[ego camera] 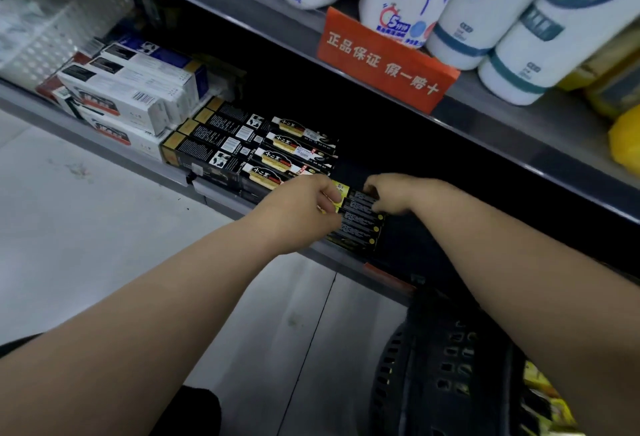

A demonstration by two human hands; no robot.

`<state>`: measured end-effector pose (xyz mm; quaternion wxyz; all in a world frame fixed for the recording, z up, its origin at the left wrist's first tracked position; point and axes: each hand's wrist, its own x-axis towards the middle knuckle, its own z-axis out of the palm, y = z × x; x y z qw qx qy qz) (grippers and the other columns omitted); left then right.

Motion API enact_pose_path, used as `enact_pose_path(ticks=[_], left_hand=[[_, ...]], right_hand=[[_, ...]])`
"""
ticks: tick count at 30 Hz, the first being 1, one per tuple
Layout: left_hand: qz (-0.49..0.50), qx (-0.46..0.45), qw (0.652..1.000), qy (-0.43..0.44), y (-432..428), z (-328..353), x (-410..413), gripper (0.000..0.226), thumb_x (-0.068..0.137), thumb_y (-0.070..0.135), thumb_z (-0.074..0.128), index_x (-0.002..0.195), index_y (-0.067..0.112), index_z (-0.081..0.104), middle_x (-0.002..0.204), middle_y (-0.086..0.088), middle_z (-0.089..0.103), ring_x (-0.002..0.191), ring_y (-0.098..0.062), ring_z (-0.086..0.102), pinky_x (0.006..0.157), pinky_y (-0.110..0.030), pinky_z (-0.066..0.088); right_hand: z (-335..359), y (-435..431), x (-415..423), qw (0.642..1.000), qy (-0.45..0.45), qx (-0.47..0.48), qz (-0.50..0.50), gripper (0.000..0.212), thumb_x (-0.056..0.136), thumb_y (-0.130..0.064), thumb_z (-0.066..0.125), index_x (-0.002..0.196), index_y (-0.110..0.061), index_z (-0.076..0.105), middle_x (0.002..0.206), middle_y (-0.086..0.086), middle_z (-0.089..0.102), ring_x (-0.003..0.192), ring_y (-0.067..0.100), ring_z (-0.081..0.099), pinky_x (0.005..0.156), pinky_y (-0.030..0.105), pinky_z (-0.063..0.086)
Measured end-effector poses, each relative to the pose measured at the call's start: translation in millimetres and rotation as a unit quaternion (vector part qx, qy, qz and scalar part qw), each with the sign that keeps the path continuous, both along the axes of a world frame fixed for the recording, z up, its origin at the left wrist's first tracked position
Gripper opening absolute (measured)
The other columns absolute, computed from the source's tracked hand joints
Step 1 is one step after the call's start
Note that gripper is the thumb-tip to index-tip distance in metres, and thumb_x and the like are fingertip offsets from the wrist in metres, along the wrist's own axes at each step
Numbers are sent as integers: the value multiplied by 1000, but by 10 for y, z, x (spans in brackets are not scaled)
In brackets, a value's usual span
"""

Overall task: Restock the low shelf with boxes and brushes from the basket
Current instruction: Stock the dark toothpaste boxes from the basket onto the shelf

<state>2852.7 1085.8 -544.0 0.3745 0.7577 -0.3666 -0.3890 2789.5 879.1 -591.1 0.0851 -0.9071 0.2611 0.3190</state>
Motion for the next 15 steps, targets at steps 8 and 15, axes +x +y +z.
enact_pose_path(ticks=[8,15], left_hand=[[-120,-80,984,-102,-162,408,-732,17,85,24,63,102,26,61,91,15,61,91,-5,59,86,-27,49],[-264,-139,932,-207,-89,609,-1362,19,90,34,56,109,34,58,99,24,54,97,7,44,82,-11,36]], right_hand=[[1409,350,-1098,940,-270,164,-129,24,84,-15,67,107,-20,60,101,-2,65,92,9,63,84,22,50],[1335,456,-2583,846,-382,228,-295,20,82,-1,67,87,-21,66,84,2,70,73,4,65,68,11,50]])
